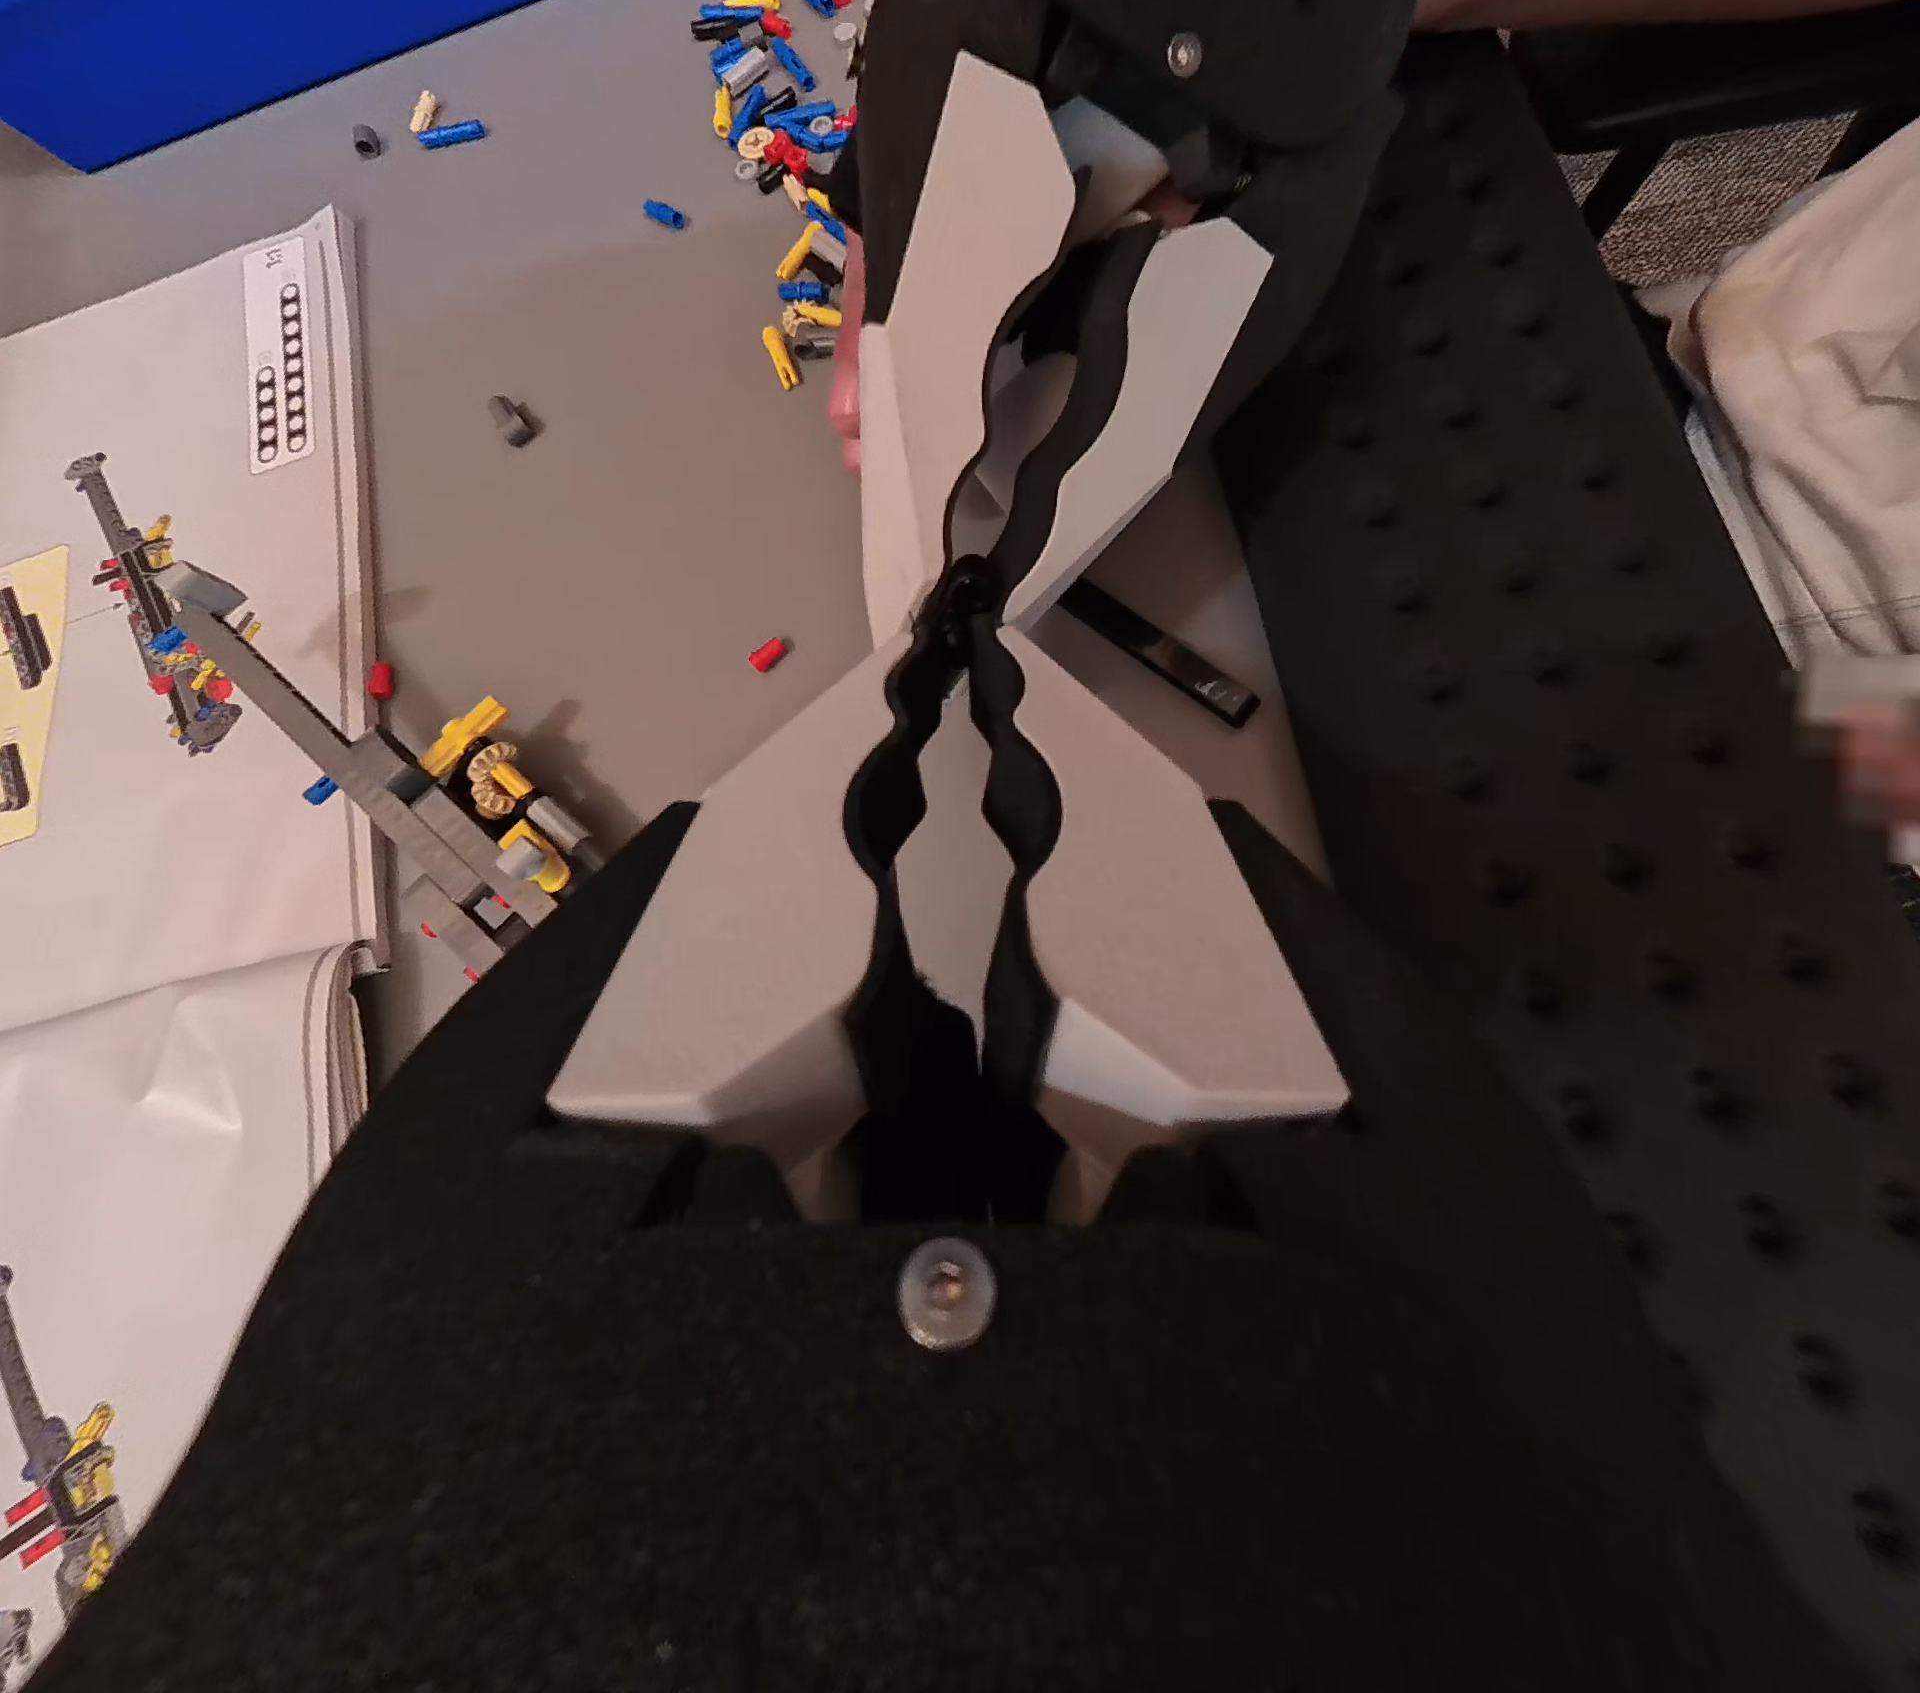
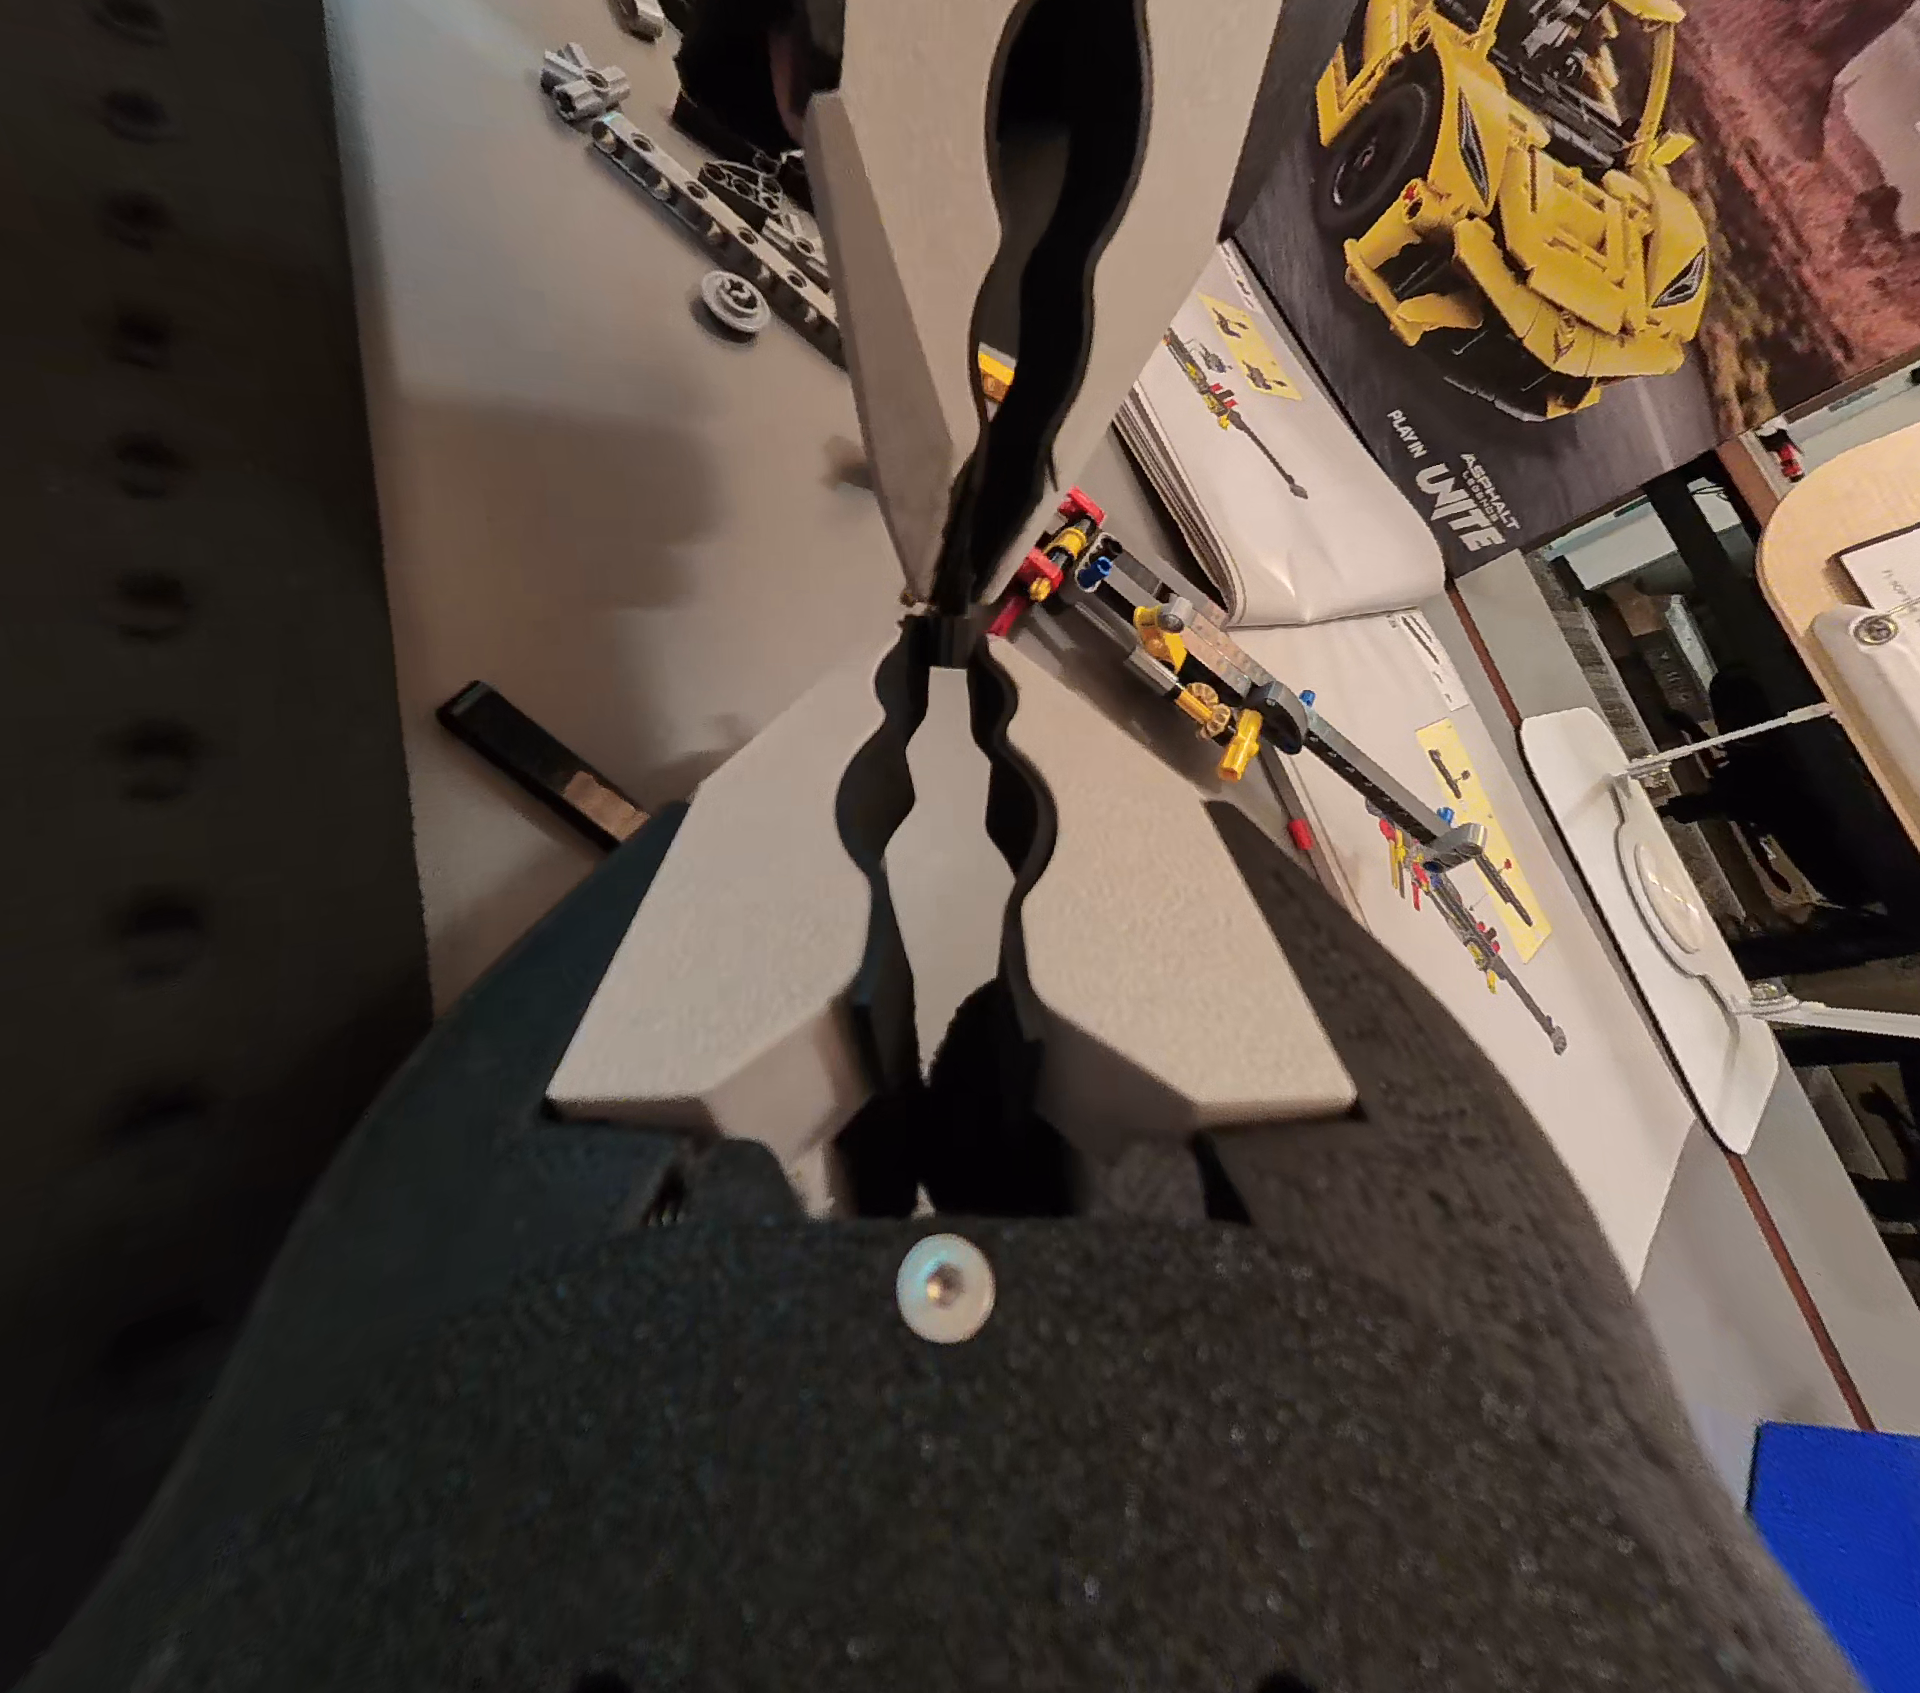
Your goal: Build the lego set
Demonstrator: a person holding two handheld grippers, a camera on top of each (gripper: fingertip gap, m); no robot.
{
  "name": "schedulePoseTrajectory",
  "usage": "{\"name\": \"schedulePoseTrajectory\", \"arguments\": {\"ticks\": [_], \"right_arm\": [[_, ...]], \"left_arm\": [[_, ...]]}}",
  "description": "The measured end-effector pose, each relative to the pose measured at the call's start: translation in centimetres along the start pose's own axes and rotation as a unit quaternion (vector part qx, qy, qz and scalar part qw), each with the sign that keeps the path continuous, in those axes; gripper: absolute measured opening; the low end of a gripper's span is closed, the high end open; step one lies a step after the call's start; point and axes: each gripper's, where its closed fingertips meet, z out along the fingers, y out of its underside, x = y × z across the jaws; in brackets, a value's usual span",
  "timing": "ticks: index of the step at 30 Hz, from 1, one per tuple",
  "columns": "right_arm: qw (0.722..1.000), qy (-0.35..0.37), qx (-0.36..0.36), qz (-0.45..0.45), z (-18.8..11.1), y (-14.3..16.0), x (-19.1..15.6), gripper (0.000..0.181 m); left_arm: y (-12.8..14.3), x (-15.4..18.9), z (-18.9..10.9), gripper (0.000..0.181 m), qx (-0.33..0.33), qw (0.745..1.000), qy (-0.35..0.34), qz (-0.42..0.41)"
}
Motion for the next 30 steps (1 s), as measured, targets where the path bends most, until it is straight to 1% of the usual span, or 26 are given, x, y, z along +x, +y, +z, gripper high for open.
{"name": "schedulePoseTrajectory", "arguments": {"ticks": [5,9,13,17,19,21,26,30], "right_arm": [[1.000,0.004,-0.005,0.001,0.0,0.0,0.1,0.007],[0.999,-0.010,-0.040,-0.009,0.4,0.8,-0.7,0.006],[0.998,-0.015,-0.061,-0.006,0.6,1.3,-0.9,0.006],[0.995,-0.025,-0.094,-0.016,1.0,2.5,-1.5,0.006],[0.996,-0.020,-0.084,-0.002,0.9,2.4,-1.1,0.006],[0.998,-0.008,-0.059,0.008,0.6,1.9,-0.4,0.007],[0.999,0.009,-0.020,0.029,0.1,0.8,0.6,0.007],[0.999,0.005,-0.011,0.044,-0.1,0.6,0.7,0.007]], "left_arm": [[-0.1,-0.1,0.0,0.003,0.001,1.000,-0.003,-0.001],[0.8,0.2,0.8,0.003,-0.032,0.999,-0.014,0.024],[1.1,0.2,1.3,0.003,-0.041,0.999,-0.017,0.022],[2.1,0.2,2.2,0.003,-0.087,0.993,-0.046,0.057],[1.6,-0.1,2.1,0.003,-0.079,0.993,-0.065,0.065],[0.9,-0.5,1.6,0.003,-0.056,0.994,-0.074,0.058],[-0.5,-0.9,0.8,0.006,-0.002,0.998,-0.064,0.017],[-0.7,-1.0,0.7,0.004,0.007,0.998,-0.066,0.022]]}}
